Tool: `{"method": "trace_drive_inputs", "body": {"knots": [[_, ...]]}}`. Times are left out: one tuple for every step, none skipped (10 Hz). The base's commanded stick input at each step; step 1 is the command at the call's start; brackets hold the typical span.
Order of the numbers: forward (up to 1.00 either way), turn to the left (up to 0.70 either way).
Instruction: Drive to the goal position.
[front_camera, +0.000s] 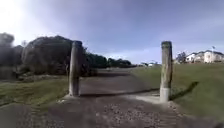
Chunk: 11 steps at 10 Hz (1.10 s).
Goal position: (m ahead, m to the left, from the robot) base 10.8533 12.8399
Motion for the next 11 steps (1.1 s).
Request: {"method": "trace_drive_inputs", "body": {"knots": [[1.0,0.0],[1.0,0.0],[1.0,0.0],[1.0,0.0],[1.0,0.0],[1.0,0.0],[1.0,0.0],[1.0,0.0],[1.0,0.0],[1.0,0.0],[1.0,0.0]]}}
